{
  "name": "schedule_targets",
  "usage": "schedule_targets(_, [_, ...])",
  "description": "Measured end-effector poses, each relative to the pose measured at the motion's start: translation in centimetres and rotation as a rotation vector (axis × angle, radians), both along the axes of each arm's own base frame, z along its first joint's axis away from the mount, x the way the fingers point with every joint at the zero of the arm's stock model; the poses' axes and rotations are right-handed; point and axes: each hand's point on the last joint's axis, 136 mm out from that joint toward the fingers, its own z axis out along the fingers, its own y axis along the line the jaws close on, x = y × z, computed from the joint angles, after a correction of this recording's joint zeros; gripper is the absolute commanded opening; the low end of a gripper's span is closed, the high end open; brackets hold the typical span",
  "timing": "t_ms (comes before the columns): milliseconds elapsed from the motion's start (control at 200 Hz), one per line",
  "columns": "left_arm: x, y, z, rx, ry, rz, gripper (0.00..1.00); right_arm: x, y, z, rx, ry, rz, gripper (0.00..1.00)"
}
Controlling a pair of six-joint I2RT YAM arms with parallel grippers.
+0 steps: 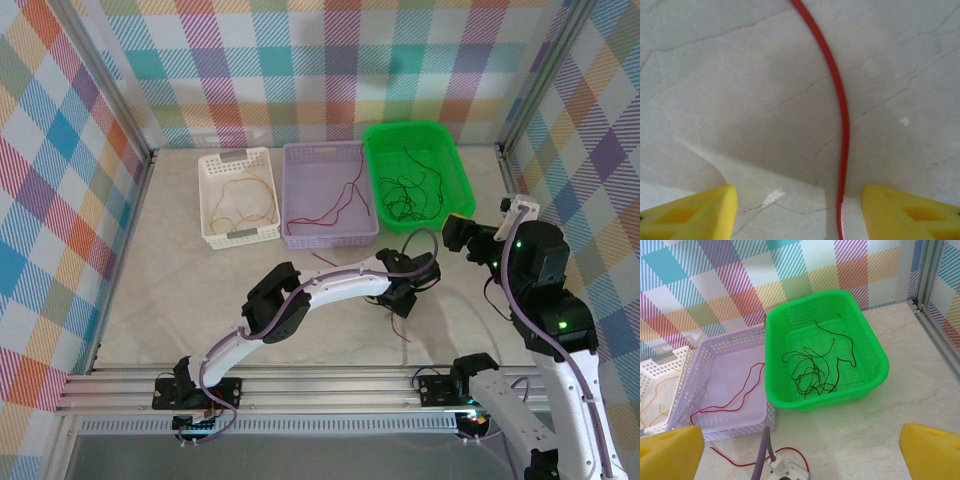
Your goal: Untangle the cables
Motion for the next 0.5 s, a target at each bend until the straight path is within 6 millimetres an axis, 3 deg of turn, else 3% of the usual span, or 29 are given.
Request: schedule_targets(500, [0.22,-0.50,-0.41,-0.010,0.004,0.022,0.18,-0.62,0.01,-0.08,0.009,0.005,0.005,1.00])
